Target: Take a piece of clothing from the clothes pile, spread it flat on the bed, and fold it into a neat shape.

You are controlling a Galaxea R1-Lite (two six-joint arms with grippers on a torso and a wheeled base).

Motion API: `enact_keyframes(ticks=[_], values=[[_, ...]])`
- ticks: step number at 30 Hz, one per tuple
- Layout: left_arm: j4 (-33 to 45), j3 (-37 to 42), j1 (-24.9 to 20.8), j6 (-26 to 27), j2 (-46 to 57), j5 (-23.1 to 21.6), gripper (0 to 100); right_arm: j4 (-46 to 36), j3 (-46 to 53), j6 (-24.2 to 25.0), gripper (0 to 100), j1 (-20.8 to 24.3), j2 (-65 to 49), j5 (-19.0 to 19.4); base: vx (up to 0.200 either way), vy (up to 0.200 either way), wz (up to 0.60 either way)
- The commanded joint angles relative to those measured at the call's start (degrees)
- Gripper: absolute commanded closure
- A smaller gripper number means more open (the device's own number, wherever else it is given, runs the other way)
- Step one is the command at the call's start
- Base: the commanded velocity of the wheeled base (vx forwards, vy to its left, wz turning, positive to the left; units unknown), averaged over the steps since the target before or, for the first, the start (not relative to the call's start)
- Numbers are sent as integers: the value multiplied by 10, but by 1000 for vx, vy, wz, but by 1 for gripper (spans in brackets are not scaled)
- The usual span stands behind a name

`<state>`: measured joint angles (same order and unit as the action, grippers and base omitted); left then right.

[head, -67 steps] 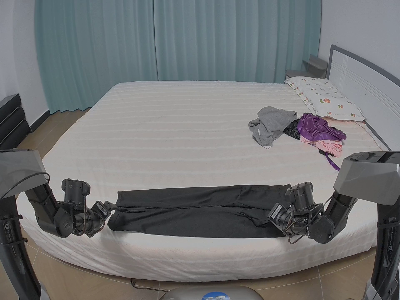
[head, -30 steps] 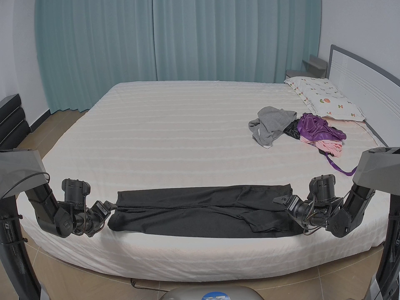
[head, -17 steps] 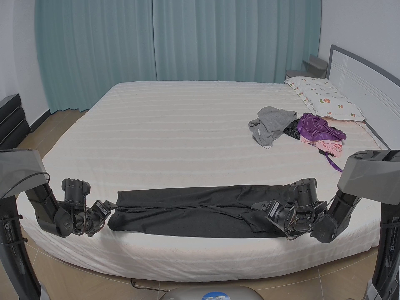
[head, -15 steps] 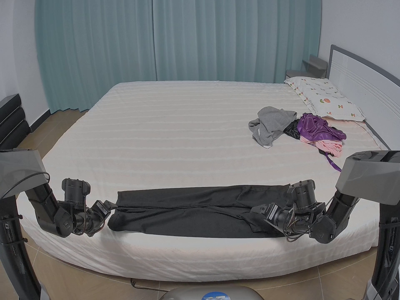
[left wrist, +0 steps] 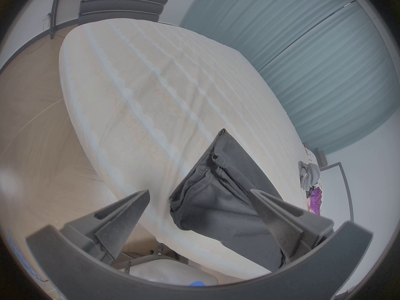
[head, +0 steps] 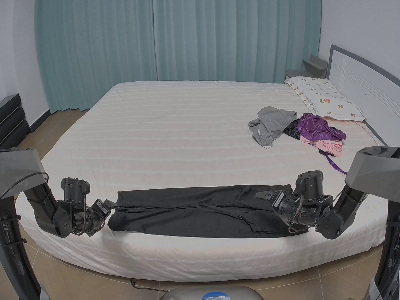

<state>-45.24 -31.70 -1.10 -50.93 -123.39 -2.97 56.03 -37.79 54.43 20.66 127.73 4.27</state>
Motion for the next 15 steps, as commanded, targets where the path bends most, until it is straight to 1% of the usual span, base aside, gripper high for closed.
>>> enact_keyframes(ticks=[1,2,3,5,6,7,8,15], values=[[0,2,-4,0,7,-1,0,12,32,9,0,-30,-56,12,0,0,0],[0,2,-5,-1,7,-1,0,14,42,12,0,-44,-54,30,0,0,0],[0,2,-7,-5,7,-1,0,15,46,12,0,-51,-49,40,0,0,0],[0,2,-7,-6,7,-1,0,15,47,13,0,-55,-48,47,0,0,0],[0,2,-11,-7,6,-1,0,15,45,20,0,-65,-43,58,0,0,0],[0,2,-11,-7,6,-1,0,15,45,20,0,-65,-43,58,0,0,0],[0,1,-15,-6,2,0,0,15,43,37,0,-71,-45,62,0,0,0],[-1,-7,-29,-7,2,-2,0,15,46,39,0,-74,-36,63,0,0,0]])
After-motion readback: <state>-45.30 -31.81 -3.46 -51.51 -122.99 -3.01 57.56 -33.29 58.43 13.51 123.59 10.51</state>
